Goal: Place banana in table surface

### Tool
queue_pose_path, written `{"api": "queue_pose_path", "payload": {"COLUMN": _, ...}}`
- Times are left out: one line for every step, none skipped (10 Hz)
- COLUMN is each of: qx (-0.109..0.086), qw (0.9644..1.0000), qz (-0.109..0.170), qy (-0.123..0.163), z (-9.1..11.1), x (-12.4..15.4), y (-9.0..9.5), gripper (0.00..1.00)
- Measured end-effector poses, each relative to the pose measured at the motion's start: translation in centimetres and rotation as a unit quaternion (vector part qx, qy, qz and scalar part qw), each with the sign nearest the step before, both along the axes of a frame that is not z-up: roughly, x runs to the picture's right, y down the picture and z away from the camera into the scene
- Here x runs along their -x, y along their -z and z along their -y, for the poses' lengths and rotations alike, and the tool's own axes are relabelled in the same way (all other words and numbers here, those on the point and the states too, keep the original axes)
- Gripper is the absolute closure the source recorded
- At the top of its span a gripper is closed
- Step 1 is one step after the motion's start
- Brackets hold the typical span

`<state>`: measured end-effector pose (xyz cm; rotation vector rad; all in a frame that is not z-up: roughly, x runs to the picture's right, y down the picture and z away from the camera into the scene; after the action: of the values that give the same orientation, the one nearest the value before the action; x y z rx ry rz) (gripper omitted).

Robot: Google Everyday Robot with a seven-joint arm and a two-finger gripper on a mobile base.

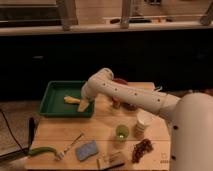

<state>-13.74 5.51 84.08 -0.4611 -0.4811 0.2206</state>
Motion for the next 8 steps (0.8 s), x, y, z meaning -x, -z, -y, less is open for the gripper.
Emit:
{"api": "queue_pose_path", "payload": {"qx": -0.001, "qw": 1.0, "qz": 0.005, "qy": 0.003, "z": 0.5, "x": 0.7, "y": -0.5, "gripper": 0.2}}
{"api": "queue_pose_path", "payload": {"qx": -0.002, "qw": 1.0, "qz": 0.008, "qy": 0.005, "z": 0.9, "x": 1.4, "y": -0.9, "gripper": 0.2}}
{"api": "queue_pose_path", "payload": {"qx": -0.003, "qw": 0.9999, "qz": 0.01, "qy": 0.006, "z": 1.1, "x": 1.9, "y": -1.4, "gripper": 0.2}}
{"api": "queue_pose_path", "payload": {"qx": -0.004, "qw": 0.9999, "qz": 0.011, "qy": 0.006, "z": 1.3, "x": 2.3, "y": -2.0, "gripper": 0.2}}
{"api": "queue_pose_path", "payload": {"qx": -0.006, "qw": 0.9999, "qz": 0.012, "qy": 0.006, "z": 1.2, "x": 2.8, "y": -2.6, "gripper": 0.2}}
{"api": "queue_pose_path", "payload": {"qx": -0.009, "qw": 0.9999, "qz": 0.014, "qy": 0.003, "z": 1.1, "x": 3.1, "y": -3.1, "gripper": 0.2}}
{"api": "queue_pose_path", "payload": {"qx": -0.012, "qw": 0.9998, "qz": 0.013, "qy": -0.002, "z": 0.9, "x": 3.2, "y": -3.9, "gripper": 0.2}}
{"api": "queue_pose_path", "payload": {"qx": -0.014, "qw": 0.9998, "qz": 0.012, "qy": -0.009, "z": 0.5, "x": 3.2, "y": -4.7, "gripper": 0.2}}
